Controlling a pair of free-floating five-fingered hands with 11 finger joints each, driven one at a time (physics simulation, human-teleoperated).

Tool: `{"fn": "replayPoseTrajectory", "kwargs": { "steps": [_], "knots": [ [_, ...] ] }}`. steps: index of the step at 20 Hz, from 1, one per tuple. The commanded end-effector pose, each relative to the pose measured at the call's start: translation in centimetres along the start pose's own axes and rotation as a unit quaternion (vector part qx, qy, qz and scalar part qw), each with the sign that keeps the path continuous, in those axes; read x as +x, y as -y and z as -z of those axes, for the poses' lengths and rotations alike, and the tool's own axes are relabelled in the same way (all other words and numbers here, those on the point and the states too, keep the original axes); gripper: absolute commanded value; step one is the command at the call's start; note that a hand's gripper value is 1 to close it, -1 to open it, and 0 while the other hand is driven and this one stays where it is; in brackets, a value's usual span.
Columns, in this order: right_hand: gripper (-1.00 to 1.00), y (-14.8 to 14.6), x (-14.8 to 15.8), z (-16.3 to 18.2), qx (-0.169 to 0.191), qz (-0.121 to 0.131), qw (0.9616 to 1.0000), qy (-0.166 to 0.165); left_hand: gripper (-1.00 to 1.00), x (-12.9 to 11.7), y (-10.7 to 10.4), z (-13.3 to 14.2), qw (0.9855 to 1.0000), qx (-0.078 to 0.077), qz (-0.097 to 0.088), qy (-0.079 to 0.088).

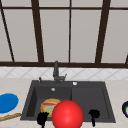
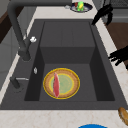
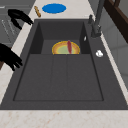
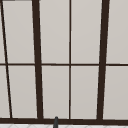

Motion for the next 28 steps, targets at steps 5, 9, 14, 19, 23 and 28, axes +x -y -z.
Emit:
{"fn": "replayPoseTrajectory", "kwargs": {
  "steps": [5, 9, 14, 19, 23, 28],
  "knots": [
    [-1.00, -0.1, 0.3, -0.2, 0.003, -0.008, 0.9998, 0.019, 0.00, 0.0, 0.0, 0.0, 1.0000, 0.002, 0.004, -0.001],
    [-1.00, 0.4, 1.9, 0.8, 0.008, -0.013, 0.9995, 0.027, 0.00, 0.0, 0.0, 0.0, 1.0000, 0.003, 0.007, -0.003],
    [-1.00, 0.7, 3.3, 1.8, 0.012, -0.020, 0.9993, 0.028, 0.00, -0.1, 0.0, 0.0, 0.9999, 0.005, 0.009, -0.004],
    [-1.00, 1.3, 4.7, 2.9, 0.011, -0.024, 0.9985, 0.048, 0.00, -0.1, 0.0, 0.0, 0.9999, 0.005, 0.010, -0.004],
    [-1.00, 1.6, 5.7, 3.4, 0.015, -0.027, 0.9967, 0.076, 0.00, -0.1, 0.0, 0.1, 0.9999, 0.006, 0.011, -0.004],
    [-1.00, 1.6, 5.9, 3.2, 0.007, -0.002, 0.9983, 0.058, 0.00, -0.1, 0.1, 0.1, 0.9999, 0.006, 0.011, -0.005]
  ]
}}
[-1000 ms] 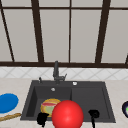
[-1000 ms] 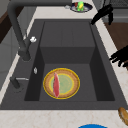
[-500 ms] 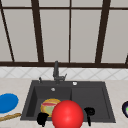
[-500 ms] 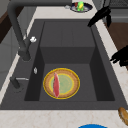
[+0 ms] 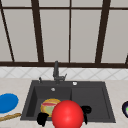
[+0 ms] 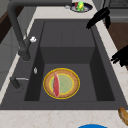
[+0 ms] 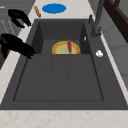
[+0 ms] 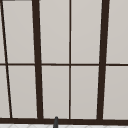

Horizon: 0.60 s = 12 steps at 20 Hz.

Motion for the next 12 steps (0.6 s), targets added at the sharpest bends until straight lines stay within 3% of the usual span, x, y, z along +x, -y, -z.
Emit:
{"fn": "replayPoseTrajectory", "kwargs": {
  "steps": [1, 7, 12],
  "knots": [
    [-1.00, 0.0, -0.5, 0.0, 0.000, 0.000, 1.0000, 0.000, 0.00, 0.0, 0.0, 0.0, 1.0000, 0.000, 0.000, 0.000],
    [-1.00, 0.3, -4.2, -1.4, -0.004, 0.028, 0.9996, 0.006, 0.00, 0.0, 0.0, 0.0, 1.0000, 0.000, 0.000, 0.000],
    [-1.00, 0.5, -7.3, -2.3, -0.005, 0.032, 0.9994, 0.010, 0.00, 0.0, 0.0, 0.0, 1.0000, 0.000, 0.000, 0.000]
  ]
}}
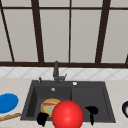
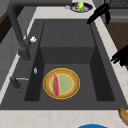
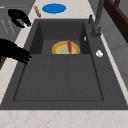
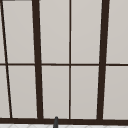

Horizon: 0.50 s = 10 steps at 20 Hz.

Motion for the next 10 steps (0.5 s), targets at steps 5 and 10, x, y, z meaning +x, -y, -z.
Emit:
{"fn": "replayPoseTrajectory", "kwargs": {
  "steps": [5, 10],
  "knots": [
    [-1.00, 0.2, -5.4, -1.8, -0.003, 0.010, 0.9999, -0.012, 0.00, 0.0, 0.0, 0.0, 1.0000, 0.000, 0.000, 0.000],
    [-1.00, 0.3, -8.9, -2.8, -0.004, 0.011, 0.9999, -0.013, 0.00, 0.0, 0.0, 0.0, 1.0000, 0.000, 0.000, 0.000]
  ]
}}
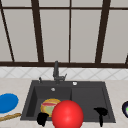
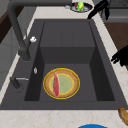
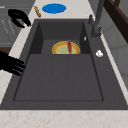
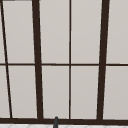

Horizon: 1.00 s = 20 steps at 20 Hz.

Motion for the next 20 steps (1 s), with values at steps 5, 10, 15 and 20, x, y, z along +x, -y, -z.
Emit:
{"fn": "replayPoseTrajectory", "kwargs": {
  "steps": [5, 10, 15, 20],
  "knots": [
    [-1.00, 0.5, -4.2, -0.8, -0.006, 0.020, 0.9988, -0.044, 0.00, 0.0, 0.0, 0.0, 1.0000, 0.000, 0.000, 0.000],
    [-1.00, 0.5, -5.4, -0.9, -0.009, 0.028, 0.9932, -0.113, 0.00, 0.0, 0.0, 0.0, 1.0000, 0.000, 0.000, 0.000],
    [-1.00, 0.7, -6.6, -1.1, -0.015, 0.026, 0.9860, -0.164, 0.00, 0.0, 0.0, 0.0, 1.0000, 0.000, 0.000, 0.000],
    [-1.00, 1.2, -8.0, -1.5, -0.020, 0.021, 0.9790, -0.202, 0.00, 0.0, 0.0, 0.0, 1.0000, 0.000, 0.000, 0.000]
  ]
}}
